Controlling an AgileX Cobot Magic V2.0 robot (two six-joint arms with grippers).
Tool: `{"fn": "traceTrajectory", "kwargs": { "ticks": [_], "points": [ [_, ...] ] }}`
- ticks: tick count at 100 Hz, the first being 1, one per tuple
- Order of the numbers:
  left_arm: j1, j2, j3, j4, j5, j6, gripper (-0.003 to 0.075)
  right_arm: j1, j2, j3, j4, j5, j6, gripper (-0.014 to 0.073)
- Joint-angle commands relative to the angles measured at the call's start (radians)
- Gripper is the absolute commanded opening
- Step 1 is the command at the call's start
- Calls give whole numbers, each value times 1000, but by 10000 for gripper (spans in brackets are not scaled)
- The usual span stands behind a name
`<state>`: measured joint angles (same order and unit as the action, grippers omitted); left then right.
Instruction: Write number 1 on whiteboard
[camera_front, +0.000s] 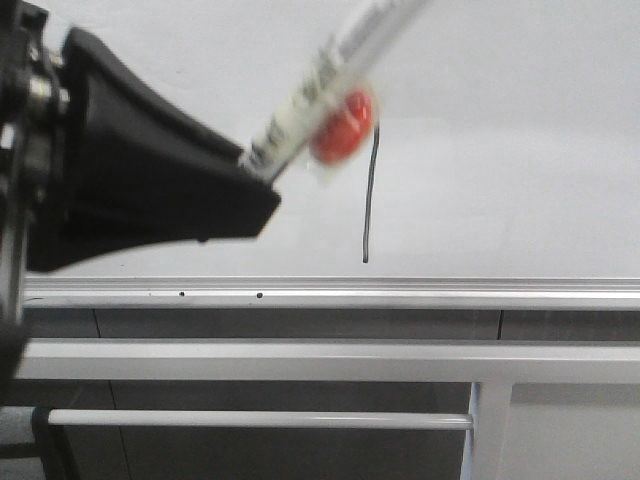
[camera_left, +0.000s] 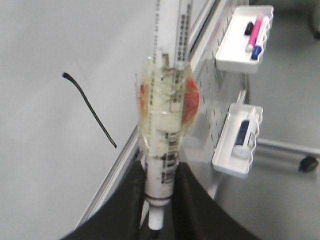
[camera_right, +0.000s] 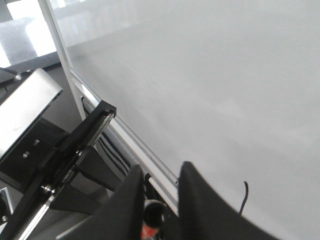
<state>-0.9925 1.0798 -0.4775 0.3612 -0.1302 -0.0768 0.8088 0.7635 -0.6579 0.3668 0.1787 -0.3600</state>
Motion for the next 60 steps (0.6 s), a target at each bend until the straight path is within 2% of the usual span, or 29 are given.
{"fn": "traceTrajectory", "kwargs": {
  "ticks": [1,14,25,37,60],
  "points": [
    [-7,-45,-10,-133,-141,-3,-21,-7,-53,-34,-68,-51,-4,-65],
    [-7,-77,51,-300,-259,51,-21,-7,-97,-30,-108,0,-4,-63],
    [-10,-97,148,-550,-422,159,-21,-7,-121,-21,-131,31,-4,-63],
    [-26,-112,253,-650,-610,161,-21,-7,-133,-19,-143,61,-4,-63],
    [-99,-118,336,-807,-755,224,-21,-7,-134,-19,-143,114,-4,-63]
  ]
}}
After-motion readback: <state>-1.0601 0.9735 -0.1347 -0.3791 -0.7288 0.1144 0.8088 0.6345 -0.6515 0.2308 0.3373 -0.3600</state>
